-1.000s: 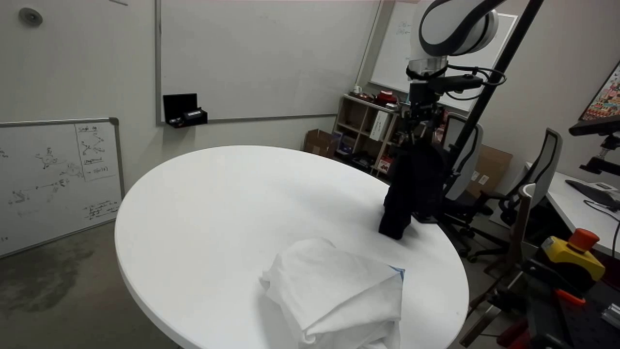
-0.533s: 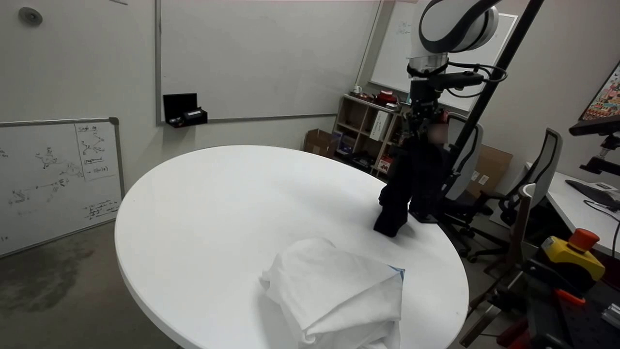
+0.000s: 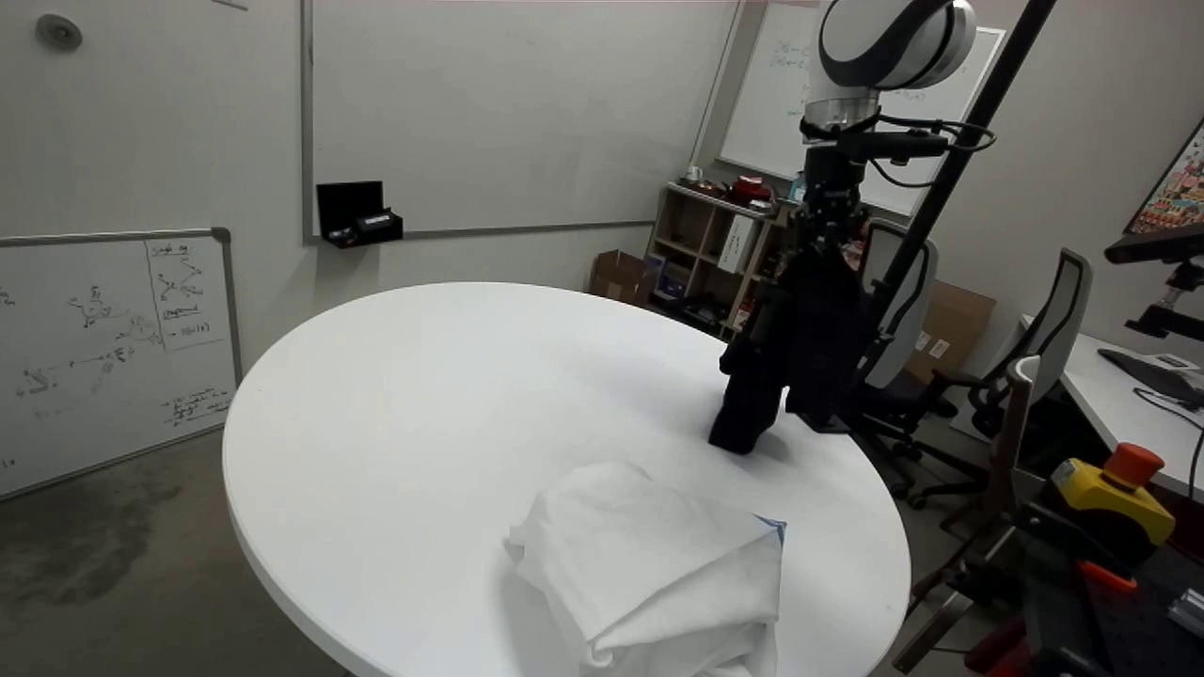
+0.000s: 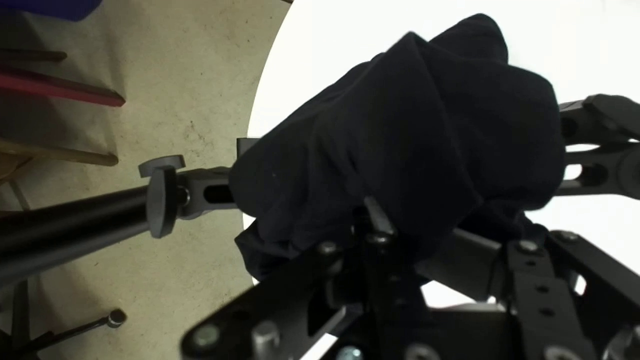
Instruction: Take the black shirt off the stand and put it on the table
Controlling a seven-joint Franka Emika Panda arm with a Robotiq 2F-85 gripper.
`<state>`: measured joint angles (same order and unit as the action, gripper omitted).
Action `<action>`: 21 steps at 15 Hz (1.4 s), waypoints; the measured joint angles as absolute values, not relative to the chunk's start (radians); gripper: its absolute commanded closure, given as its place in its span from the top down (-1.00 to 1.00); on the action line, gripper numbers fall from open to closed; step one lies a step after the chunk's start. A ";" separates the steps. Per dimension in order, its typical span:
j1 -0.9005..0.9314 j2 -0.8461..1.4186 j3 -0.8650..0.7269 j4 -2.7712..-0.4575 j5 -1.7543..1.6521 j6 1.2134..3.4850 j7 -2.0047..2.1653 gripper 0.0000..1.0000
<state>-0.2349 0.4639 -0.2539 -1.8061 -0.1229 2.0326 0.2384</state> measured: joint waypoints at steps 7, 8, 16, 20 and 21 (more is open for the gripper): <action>-0.258 0.289 -0.251 -1.779 -0.001 1.963 0.178 -0.96; -0.258 0.259 -0.247 -1.779 0.009 1.956 0.163 -0.96; -0.208 0.110 -0.174 -1.792 0.020 1.951 0.055 -0.96; -0.161 0.087 -0.132 -1.809 0.020 1.951 0.032 -0.96; -0.151 0.086 -0.122 -1.811 0.020 1.951 0.032 -0.96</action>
